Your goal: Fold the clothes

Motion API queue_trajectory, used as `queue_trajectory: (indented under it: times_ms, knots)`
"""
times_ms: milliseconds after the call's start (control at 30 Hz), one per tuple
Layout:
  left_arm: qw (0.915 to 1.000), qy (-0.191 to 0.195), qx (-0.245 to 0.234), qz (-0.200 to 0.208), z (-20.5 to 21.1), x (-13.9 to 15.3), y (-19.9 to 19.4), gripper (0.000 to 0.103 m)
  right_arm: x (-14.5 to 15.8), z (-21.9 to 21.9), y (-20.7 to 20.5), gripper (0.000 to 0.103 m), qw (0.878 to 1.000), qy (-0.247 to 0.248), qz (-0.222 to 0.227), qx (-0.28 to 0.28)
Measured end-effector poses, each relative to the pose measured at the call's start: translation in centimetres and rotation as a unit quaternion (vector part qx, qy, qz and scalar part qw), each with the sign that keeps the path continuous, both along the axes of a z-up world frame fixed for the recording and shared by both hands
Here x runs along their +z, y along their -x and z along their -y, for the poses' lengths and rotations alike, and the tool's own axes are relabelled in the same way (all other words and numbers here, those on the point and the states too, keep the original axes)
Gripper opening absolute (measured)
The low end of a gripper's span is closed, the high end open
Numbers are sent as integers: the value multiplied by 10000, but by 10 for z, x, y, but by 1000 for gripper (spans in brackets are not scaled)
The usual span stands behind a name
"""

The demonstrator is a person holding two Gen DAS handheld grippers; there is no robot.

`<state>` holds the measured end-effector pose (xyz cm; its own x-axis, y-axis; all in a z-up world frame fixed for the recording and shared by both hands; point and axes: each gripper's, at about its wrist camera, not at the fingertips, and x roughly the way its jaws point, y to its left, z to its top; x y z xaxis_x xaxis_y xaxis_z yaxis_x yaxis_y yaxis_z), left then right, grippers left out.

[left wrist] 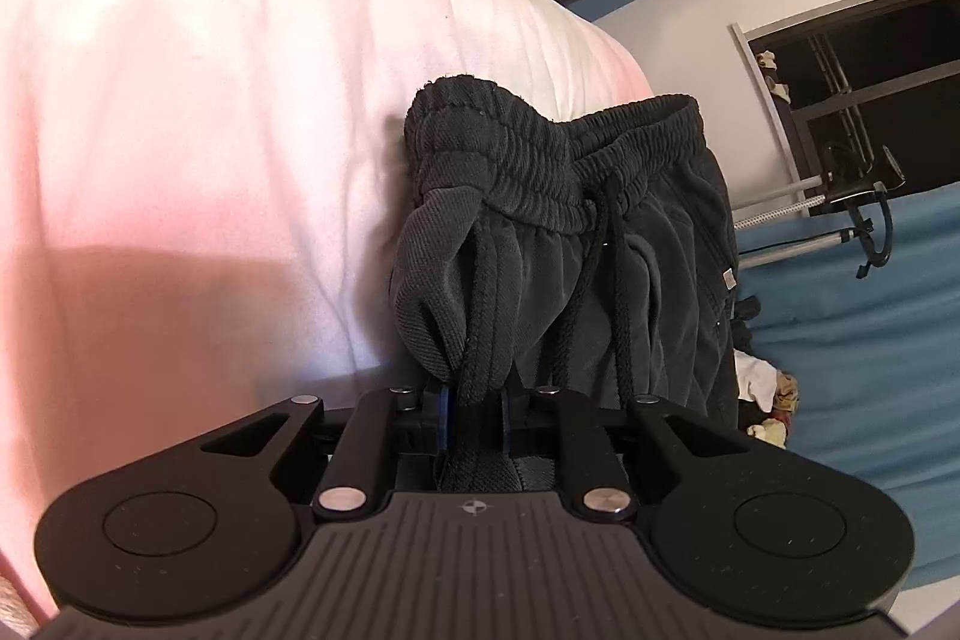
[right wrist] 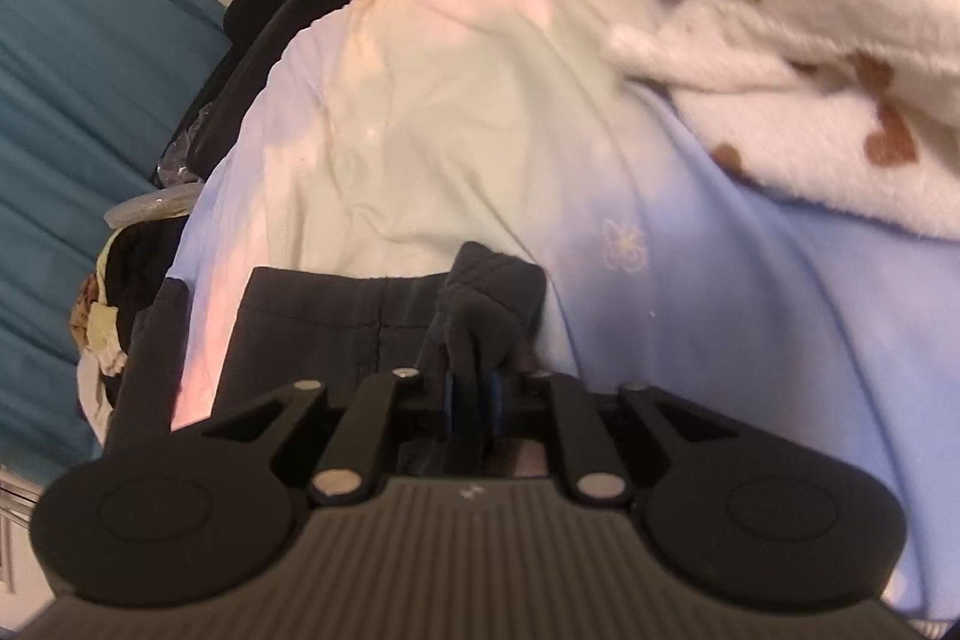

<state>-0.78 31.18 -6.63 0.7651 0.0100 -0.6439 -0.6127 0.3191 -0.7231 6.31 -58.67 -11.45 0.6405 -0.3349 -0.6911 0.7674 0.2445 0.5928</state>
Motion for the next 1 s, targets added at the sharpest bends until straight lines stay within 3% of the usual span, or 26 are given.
queue_trajectory:
  times_ms: [100, 167, 333, 400, 533, 633, 800, 900, 1000]
  knots:
    - [9996, -217, -42, -167, 4, 8, -1, 40, 5, 1, 5, 35, 9998, 183, -18, -13]
    - [9974, -626, -232, -270, 11, 19, -4, 65, 11, -3, 17, 44, 9993, 256, 83, -249]
    - [9802, -1884, -598, -149, 43, 52, 2, 86, 33, -13, 21, 50, 9964, 791, -3, -312]
    - [9676, -2435, -655, -110, 59, 62, 6, 87, 43, -18, 20, 51, 9934, 1120, -27, -230]
    - [9346, -3473, -755, 103, 95, 81, 17, 87, 57, -26, 5, 52, 9878, 1533, 132, 239]
    - [9181, -3806, -1068, 298, 118, 84, 13, 87, 64, -36, 0, 52, 9853, 1546, 375, 630]
    - [8998, -4033, -1581, 514, 147, 80, 9, 87, 80, -60, -10, 52, 9745, 1549, 756, 1435]
    - [8856, -4236, -1813, 580, 161, 75, 3, 87, 93, -82, -17, 52, 9601, 1761, 920, 1967]
    - [8776, -4304, -2017, 628, 173, 69, -3, 87, 105, -107, -29, 52, 9419, 2056, 1009, 2456]
